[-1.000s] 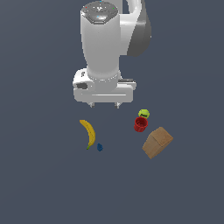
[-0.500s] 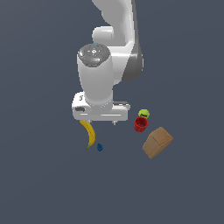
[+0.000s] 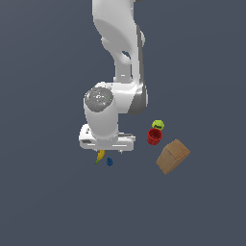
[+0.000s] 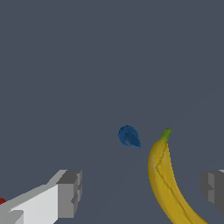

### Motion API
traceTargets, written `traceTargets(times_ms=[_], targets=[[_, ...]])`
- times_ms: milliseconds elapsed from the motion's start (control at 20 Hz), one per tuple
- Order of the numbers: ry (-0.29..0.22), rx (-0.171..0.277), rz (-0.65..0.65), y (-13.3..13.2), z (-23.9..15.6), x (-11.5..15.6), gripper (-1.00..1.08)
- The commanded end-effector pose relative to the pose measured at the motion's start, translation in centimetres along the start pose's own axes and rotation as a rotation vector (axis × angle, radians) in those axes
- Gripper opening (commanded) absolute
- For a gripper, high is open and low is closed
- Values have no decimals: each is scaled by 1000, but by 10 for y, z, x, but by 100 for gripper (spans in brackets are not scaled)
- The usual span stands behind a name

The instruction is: Pick up a designated object from a clutter of objects.

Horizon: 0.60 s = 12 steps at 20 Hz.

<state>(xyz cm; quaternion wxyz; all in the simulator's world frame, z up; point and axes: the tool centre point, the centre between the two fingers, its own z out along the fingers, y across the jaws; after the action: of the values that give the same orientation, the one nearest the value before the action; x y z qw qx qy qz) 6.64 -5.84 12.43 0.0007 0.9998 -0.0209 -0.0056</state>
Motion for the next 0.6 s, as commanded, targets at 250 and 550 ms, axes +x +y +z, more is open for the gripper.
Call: traceTargets(times_ms=[250, 550], targets=[[11, 2, 8, 6, 29, 7, 100], [9, 2, 8, 6, 32, 7, 100]])
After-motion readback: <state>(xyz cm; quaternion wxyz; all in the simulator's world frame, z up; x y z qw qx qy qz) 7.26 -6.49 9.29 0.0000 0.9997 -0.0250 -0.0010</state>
